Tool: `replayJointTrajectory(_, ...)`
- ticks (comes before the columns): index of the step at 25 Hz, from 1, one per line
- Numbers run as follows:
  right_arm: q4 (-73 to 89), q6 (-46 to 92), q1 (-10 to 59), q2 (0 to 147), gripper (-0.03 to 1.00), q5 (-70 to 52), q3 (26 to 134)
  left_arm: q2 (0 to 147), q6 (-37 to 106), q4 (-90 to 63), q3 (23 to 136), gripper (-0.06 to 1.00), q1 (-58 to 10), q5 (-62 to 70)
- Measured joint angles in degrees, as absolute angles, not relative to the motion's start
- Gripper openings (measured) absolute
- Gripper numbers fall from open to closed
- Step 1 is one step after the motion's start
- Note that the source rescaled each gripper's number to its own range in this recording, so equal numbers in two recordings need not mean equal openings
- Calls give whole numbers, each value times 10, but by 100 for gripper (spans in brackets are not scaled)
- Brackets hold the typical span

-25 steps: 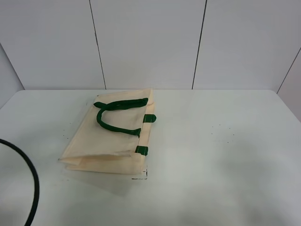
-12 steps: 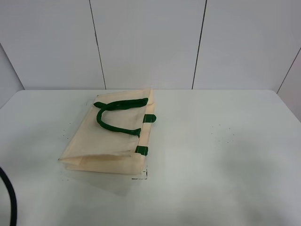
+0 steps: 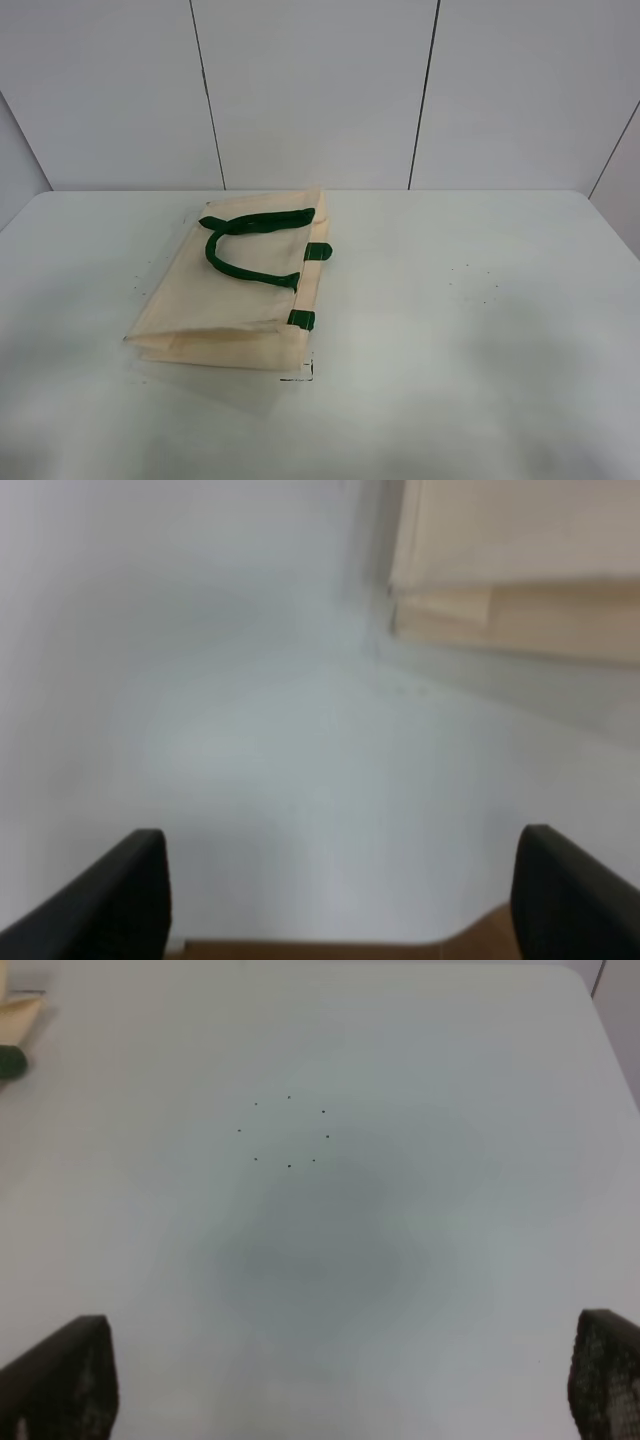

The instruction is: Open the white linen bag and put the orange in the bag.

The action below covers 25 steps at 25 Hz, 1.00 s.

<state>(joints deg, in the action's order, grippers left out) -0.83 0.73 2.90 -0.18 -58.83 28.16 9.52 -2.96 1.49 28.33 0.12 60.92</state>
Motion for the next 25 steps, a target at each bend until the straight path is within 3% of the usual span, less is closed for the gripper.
replayJointTrajectory(10, -8, 7, 29, -2, 100, -588, 282, 0, -30, 14, 283, 95, 1, 610)
replayJointTrajectory(25, -8, 7, 29, -2, 100, -588, 282, -3, -30, 11, 283, 95, -24, 610)
